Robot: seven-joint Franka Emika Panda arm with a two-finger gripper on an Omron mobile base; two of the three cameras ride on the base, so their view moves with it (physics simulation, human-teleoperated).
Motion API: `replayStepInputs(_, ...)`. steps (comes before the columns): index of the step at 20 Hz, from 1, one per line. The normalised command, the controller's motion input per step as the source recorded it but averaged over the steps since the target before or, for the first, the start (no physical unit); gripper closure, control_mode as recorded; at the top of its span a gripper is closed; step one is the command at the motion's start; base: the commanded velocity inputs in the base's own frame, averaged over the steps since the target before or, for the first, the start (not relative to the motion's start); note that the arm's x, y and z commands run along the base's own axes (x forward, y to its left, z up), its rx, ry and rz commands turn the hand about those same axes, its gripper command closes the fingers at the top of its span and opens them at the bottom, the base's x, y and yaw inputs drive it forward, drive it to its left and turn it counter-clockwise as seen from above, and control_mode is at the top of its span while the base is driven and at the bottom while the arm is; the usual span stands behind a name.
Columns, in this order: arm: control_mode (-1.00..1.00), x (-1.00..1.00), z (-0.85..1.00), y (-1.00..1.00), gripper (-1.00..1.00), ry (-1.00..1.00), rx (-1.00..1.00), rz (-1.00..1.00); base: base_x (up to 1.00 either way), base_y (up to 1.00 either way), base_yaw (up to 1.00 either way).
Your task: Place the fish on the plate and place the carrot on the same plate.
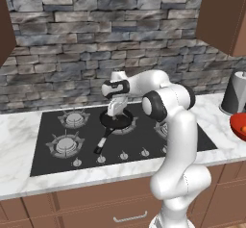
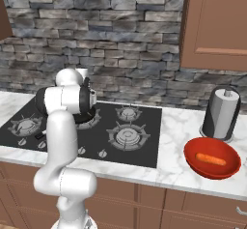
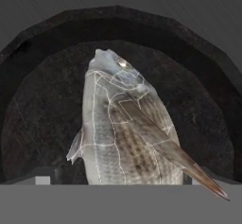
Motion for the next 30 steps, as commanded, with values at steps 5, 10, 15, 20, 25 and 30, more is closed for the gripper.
replayStepInputs(5, -1.00, 0.00, 0.00, 0.00, -1.00, 0.00, 0.00, 0.00, 0.00, 0.00, 0.00)
replayStepInputs(10, -1.00, 0.00, 0.00, 0.00, 1.00, 0.00, 0.00, 0.00, 0.00, 0.00, 0.00)
replayStepInputs(15, -1.00, 0.00, 0.00, 0.00, 1.00, 0.00, 0.00, 0.00, 0.00, 0.00, 0.00)
replayStepInputs(20, -1.00, 0.00, 0.00, 0.00, 1.00, 0.00, 0.00, 0.00, 0.00, 0.00, 0.00)
replayStepInputs(25, -1.00, 0.00, 0.00, 0.00, 1.00, 0.00, 0.00, 0.00, 0.00, 0.00, 0.00)
replayStepInputs(30, -1.00, 0.00, 0.25, -0.04, 1.00, -0.01, 0.00, 0.00, 0.00, 0.00, 0.00)
